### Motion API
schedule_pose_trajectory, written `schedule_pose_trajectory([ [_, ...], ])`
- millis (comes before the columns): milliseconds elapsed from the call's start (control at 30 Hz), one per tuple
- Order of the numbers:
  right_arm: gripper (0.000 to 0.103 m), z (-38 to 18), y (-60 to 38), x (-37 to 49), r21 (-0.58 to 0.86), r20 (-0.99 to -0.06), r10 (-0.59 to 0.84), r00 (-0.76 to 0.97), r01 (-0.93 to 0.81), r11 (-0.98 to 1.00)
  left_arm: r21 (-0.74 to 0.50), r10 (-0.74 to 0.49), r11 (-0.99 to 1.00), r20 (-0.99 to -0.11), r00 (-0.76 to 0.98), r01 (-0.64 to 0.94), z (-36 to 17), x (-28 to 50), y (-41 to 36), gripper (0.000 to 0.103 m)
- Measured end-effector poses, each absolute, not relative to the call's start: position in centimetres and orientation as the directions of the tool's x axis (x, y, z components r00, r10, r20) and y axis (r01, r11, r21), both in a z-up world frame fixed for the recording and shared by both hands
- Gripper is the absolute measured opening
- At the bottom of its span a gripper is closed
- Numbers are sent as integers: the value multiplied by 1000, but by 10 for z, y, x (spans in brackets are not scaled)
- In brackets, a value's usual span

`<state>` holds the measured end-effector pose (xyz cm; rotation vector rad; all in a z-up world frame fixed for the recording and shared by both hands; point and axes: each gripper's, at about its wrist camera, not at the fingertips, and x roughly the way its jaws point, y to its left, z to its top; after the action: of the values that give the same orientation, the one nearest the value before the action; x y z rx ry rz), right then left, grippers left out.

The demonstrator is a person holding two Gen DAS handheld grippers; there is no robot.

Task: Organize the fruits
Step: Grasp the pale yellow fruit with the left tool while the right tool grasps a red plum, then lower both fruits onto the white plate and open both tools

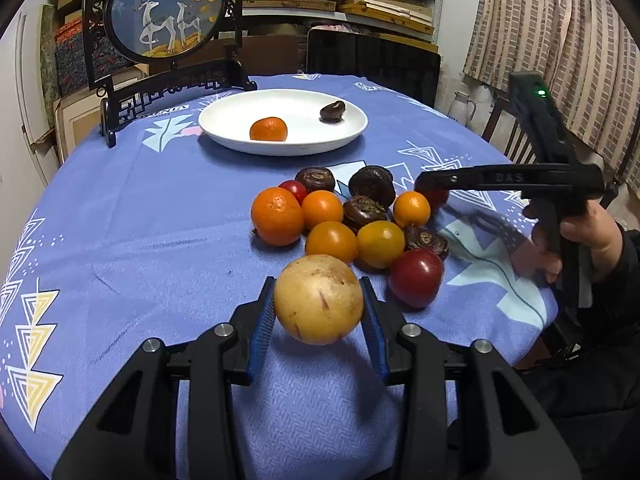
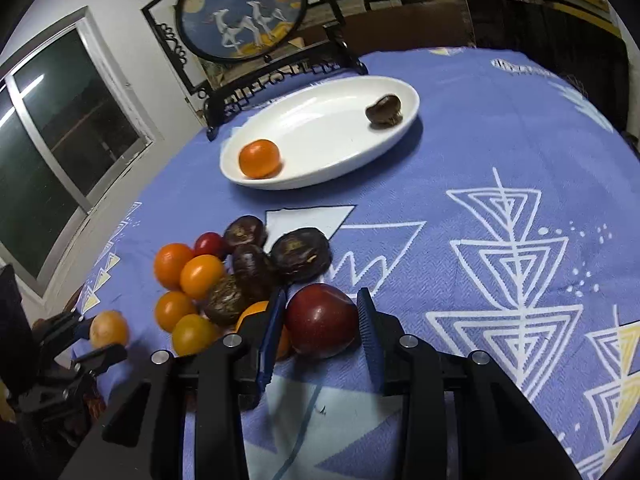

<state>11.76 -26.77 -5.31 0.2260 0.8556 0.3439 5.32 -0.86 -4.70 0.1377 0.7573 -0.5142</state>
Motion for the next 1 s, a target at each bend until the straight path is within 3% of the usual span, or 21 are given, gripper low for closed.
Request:
schedule_pose_trajectory([
  [433, 37, -2, -281, 137, 403, -588, 476, 654, -273, 873, -48, -406, 870, -634, 658, 491, -14, 88, -10, 40],
  [600, 37, 11, -284, 191, 468, -565, 520, 641, -270, 842, -67, -424, 868, -615, 665, 491, 6, 152, -18, 40],
  [867, 37, -12, -270, 290, 481, -618, 500, 606, -212, 851, -76, -393, 884, -657, 644, 462, -1, 265, -45, 40],
  [933, 39, -16, -269, 304, 482, -614, 494, 616, -203, 852, -97, -390, 885, -687, 613, 455, -11, 290, -51, 41],
  [967, 42, -16, -269, 307, 477, -612, 489, 622, -203, 855, -102, -384, 889, -696, 607, 446, -15, 299, -52, 47],
  [1000, 51, -15, -268, 308, 472, -603, 484, 634, -206, 857, -97, -362, 902, -702, 613, 421, -19, 306, -52, 51],
])
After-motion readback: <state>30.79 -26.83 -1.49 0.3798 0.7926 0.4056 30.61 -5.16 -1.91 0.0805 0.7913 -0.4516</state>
